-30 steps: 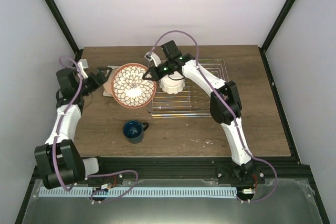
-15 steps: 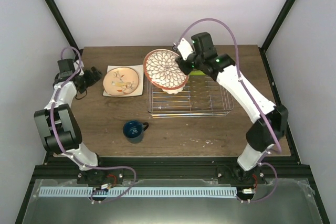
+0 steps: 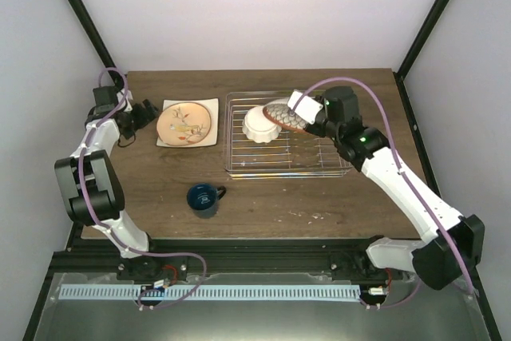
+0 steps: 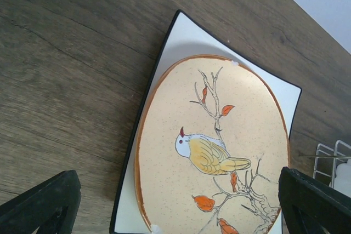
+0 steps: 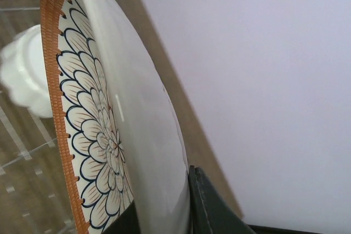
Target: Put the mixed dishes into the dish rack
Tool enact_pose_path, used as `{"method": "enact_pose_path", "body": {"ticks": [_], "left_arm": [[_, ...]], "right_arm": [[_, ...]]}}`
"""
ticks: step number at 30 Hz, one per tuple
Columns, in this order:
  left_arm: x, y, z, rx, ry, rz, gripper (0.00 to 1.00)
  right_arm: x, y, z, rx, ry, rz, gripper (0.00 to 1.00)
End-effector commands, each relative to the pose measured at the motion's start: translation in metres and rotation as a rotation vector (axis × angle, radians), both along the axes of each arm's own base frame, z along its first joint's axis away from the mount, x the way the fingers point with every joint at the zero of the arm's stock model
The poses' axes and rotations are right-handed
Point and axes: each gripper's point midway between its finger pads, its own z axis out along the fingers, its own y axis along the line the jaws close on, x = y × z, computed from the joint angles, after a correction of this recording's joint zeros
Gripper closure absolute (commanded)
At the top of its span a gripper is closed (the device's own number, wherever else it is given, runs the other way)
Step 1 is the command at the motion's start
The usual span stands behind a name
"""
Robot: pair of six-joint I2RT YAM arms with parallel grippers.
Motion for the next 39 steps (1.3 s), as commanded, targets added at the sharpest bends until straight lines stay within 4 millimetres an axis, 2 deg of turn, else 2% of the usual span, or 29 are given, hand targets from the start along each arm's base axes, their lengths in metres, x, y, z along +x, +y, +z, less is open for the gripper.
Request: {"method": "enact_pose_path", "body": {"ticks": [1, 5, 13, 22, 31, 39], "left_arm": [[0.011, -0.005, 0.013, -0.009, -0.045, -0.019, 0.0], [0.01, -0.005, 0.011, -0.011, -0.043, -0.021, 0.0], [0.008, -0.006, 0.009, -0.006, -0.041, -0.027, 0.0], [0.007, -0.005, 0.006, -0.007, -0.033, -0.024, 0.0], [0.005, -0.004, 0.002, -0.004, -0.025, -0.014, 0.0], [0.003, -0.002, -0.012, 0.001, 0.01, -0.01, 0.0]], "right_arm": [[0.007, -0.014, 0.118, 0.051, -0.396, -0.011, 0.99], [0.007, -0.019, 0.115, 0.008, -0.418, -0.012, 0.99], [0.022, -0.044, 0.07, -0.166, -0.412, -0.026, 0.99], [0.02, -0.044, 0.046, -0.27, -0.438, 0.016, 0.99], [0.014, -0.025, 0.006, -0.267, -0.363, 0.137, 0.99], [0.012, -0.001, -0.032, -0.259, -0.29, 0.223, 0.99]]}}
